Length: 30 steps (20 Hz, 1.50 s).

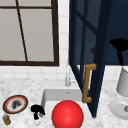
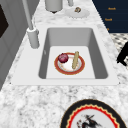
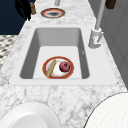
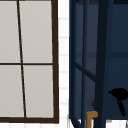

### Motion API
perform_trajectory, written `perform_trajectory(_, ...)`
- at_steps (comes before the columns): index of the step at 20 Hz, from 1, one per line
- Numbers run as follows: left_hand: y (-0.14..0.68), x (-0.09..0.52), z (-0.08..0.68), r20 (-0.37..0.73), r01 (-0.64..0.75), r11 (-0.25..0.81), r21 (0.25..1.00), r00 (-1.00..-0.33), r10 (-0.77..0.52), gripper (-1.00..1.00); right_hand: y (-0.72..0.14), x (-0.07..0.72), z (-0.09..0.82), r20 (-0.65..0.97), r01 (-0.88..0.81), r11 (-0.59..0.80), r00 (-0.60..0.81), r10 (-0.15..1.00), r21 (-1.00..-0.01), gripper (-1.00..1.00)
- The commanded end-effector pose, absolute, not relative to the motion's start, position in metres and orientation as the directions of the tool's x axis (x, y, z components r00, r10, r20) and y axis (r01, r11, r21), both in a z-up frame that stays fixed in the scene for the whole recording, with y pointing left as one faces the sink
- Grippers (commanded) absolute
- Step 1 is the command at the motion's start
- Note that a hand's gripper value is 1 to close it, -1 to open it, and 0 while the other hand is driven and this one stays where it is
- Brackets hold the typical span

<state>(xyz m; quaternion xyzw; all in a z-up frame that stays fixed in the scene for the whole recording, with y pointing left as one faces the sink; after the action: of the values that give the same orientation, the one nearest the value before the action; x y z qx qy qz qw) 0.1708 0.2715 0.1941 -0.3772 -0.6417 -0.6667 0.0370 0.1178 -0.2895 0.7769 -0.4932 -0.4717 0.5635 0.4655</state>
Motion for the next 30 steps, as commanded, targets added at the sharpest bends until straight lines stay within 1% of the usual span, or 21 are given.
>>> perform_trajectory(1,0.272,0.171,0.194,0.551,0.534,-0.174,0.828,-0.713,0.435,0.0,-0.286,0.147,0.784,-0.109,-0.105,-0.118,-0.085,0.99,-0.987,-1.0)
perform_trajectory(9,0.272,0.171,0.194,0.551,0.534,-0.174,0.828,-0.713,0.435,0.0,-0.267,0.209,0.782,-0.108,-0.139,-0.118,-0.076,0.991,-0.983,-1.0)
perform_trajectory(19,0.272,0.171,0.194,0.551,0.534,-0.174,0.828,-0.713,0.435,0.0,-0.226,0.266,0.754,-0.06,-0.267,-0.081,-0.086,0.994,-0.96,-1.0)
perform_trajectory(25,0.272,0.171,0.194,0.551,0.534,-0.174,0.828,-0.713,0.435,0.0,-0.21,0.287,0.757,-0.066,-0.42,-0.098,-0.089,0.994,-0.902,-1.0)
perform_trajectory(30,0.272,0.171,0.194,0.551,0.534,-0.174,0.828,-0.713,0.435,0.0,-0.199,0.305,0.756,-0.057,-0.541,-0.097,-0.089,0.994,-0.835,-1.0)
